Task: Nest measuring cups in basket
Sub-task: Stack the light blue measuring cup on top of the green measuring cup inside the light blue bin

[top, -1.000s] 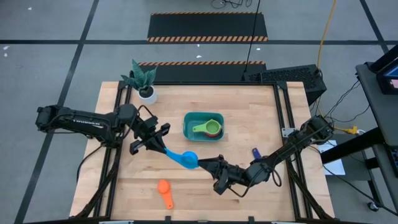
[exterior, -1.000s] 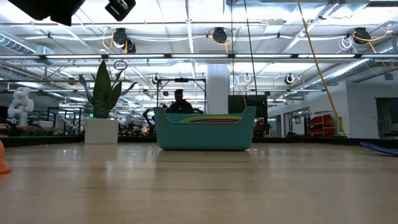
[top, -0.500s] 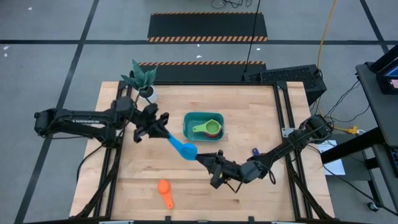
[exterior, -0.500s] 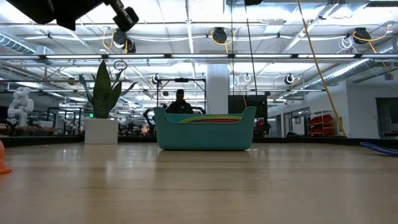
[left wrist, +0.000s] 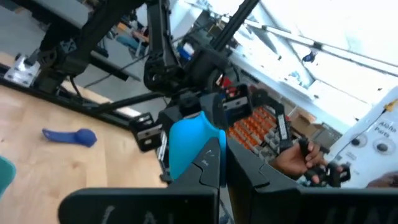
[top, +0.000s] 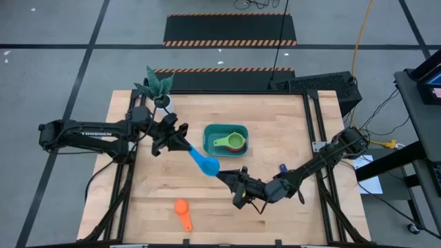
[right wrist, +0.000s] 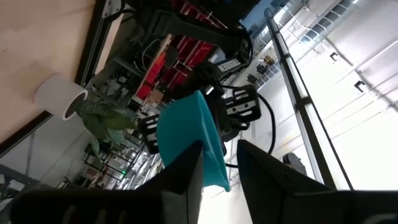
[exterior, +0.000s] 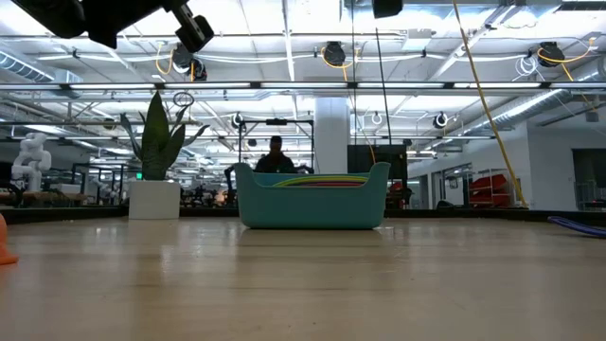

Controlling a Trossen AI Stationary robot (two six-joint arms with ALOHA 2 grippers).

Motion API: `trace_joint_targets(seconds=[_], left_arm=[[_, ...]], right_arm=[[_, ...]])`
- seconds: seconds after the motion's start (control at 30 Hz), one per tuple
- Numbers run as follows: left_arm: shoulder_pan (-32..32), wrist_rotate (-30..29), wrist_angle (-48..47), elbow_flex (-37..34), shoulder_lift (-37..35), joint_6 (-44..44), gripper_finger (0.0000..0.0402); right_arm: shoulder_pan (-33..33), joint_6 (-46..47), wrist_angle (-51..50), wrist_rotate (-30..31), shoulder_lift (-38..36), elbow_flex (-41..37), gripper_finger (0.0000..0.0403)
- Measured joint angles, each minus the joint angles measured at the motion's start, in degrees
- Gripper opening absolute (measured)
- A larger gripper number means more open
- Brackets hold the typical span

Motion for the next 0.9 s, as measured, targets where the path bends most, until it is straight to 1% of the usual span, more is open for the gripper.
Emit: trace_joint_targets(seconds=[0.23, 0.33, 0.5, 0.7, 0.8, 0.9], left_arm=[[0.60, -0.57, 1.03, 0.00, 0.07, -1.13, 0.0007], [0.79, -2.03, 1.86, 0.00, 0.08, -0.91, 0.0006], [1.56, -1.99, 4.22, 0.00, 0.09, -2.05, 0.0008], [1.51, -1.99, 4.70, 0.00, 0.07, -2.07, 0.0006], [1.45, -1.74, 6.91, -0.02, 0.11, -3.54, 0.0006], [1.49, -0.95, 10.77, -0.02, -0.01, -5.09, 0.0006]], right_arm=[[-0.47, 1.60, -0.94, 0.02, 0.00, 0.00, 0.0091], [-0.49, 1.83, -0.92, 0.24, -0.02, 0.00, 0.0091], [-1.40, 5.58, -0.76, 0.28, -0.04, 0.00, 0.0091], [-2.38, 6.14, -1.16, 0.25, -0.04, -0.19, 0.0091], [-2.62, 6.19, -1.00, 0.26, -0.04, -0.87, 0.0098], [-2.65, 6.60, 0.38, 0.00, -0.04, -1.05, 0.0117]])
